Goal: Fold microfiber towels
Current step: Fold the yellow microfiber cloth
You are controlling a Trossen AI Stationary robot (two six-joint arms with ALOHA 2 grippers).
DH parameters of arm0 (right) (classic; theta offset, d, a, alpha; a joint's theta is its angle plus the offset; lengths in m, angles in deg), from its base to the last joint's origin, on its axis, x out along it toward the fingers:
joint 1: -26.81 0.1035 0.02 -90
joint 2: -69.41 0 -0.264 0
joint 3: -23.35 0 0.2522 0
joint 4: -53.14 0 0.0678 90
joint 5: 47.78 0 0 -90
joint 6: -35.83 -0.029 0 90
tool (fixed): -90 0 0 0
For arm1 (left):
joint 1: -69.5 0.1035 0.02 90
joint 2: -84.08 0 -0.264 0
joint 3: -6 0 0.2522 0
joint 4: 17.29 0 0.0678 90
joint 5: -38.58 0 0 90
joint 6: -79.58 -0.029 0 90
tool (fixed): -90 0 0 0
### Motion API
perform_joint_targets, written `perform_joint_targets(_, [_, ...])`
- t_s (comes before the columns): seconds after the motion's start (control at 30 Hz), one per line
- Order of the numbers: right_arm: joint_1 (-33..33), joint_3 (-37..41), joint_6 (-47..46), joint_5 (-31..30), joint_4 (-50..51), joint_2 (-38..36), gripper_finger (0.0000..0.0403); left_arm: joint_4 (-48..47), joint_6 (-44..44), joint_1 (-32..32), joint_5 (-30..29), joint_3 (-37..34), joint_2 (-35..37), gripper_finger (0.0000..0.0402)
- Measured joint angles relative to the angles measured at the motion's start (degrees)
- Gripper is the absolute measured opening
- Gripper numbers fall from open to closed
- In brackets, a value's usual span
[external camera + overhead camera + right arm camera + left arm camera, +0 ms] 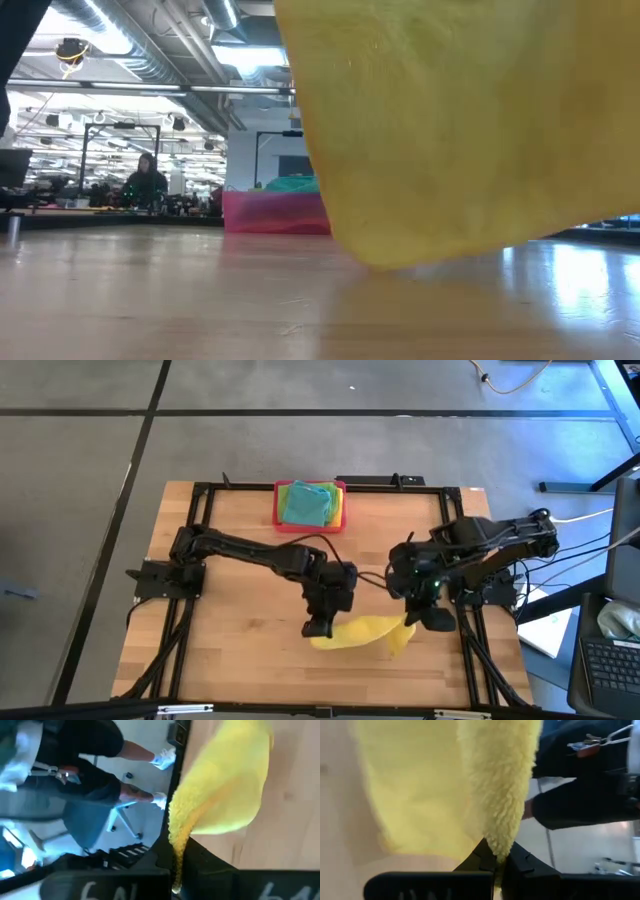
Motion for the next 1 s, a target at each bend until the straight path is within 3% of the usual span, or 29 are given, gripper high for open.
perform_joint_targets(0.1, [0.6,1.5,7.2,-1.6,-2.5,-0.1,0.0008,0.0,-2.4,0.5,-2.8,0.1,0.8,0.0001])
perform_joint_targets(0.23, [-0.1,6.1,15.5,-14.3,-2.6,-0.1,0.0008,-3.2,-6.3,1.7,-7.4,0.0,0.4,0.0001])
perform_joint_targets(0.3, [-1.4,10.3,17.5,-17.9,-3.2,-0.1,0.0008,-5.5,-9.3,2.4,-11.4,0.0,0.5,0.0001])
perform_joint_targets(0.43, [-4.1,20.6,21.5,-17.8,-6.7,-0.1,0.0008,-11.6,-14.0,4.0,-22.5,0.0,0.4,0.0001])
perform_joint_targets(0.53, [-6.2,26.8,22.9,-12.1,-7.7,0.0,0.0008,-13.7,-14.8,5.8,-29.9,-1.9,0.3,0.0001])
perform_joint_targets(0.7, [-10.3,27.3,22.3,1.9,-9.1,-0.7,0.0008,-16.0,-10.7,8.6,-26.2,-6.3,1.1,0.0001])
perform_joint_targets(1.0, [-13.6,17.9,23.3,-1.7,-7.8,-4.4,0.0008,-19.0,-7.8,8.0,-23.2,-4.9,2.3,0.0001])
